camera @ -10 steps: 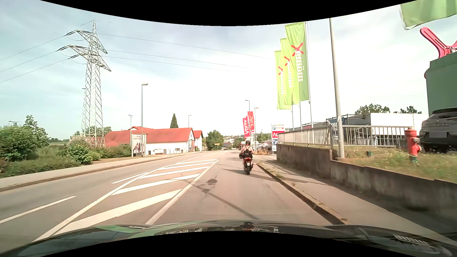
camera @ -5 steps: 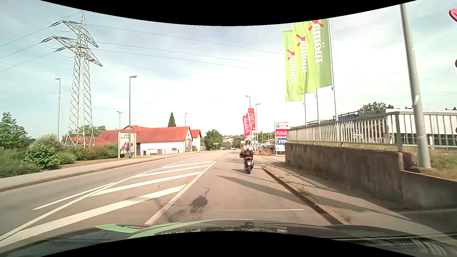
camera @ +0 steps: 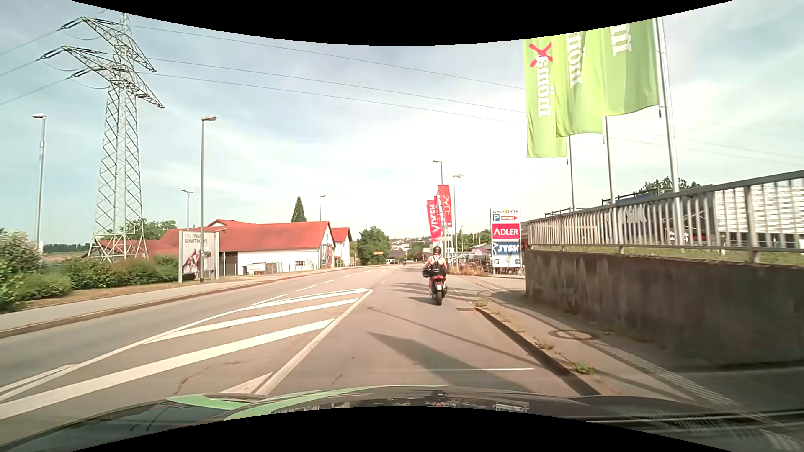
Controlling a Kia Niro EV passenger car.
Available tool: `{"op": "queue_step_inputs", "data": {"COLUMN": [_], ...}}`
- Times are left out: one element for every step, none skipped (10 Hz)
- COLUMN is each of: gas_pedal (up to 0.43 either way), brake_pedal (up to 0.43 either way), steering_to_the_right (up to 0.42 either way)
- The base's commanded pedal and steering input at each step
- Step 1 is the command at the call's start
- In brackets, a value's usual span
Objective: Follow the waypoints while adhering to traffic rules and regulations
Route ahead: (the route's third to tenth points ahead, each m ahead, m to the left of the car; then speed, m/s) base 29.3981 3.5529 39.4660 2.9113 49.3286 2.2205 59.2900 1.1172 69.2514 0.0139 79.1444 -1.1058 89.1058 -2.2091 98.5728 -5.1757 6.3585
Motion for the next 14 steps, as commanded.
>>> {"op": "queue_step_inputs", "data": {"gas_pedal": [0.02,0.02,0.028,0.028,0.039,0.039,0.039,0.039,0.039,0.039,0.039,0.039,0.039,0.047], "brake_pedal": [0.0,0.0,0.0,0.0,0.0,0.0,0.0,0.0,0.0,0.0,0.0,0.0,0.0,0.0], "steering_to_the_right": [0.004,0.004,0.003,0.003,0.003,0.003,0.003,0.001,0.001,0.001,0.001,0.001,0.001,0.001]}}
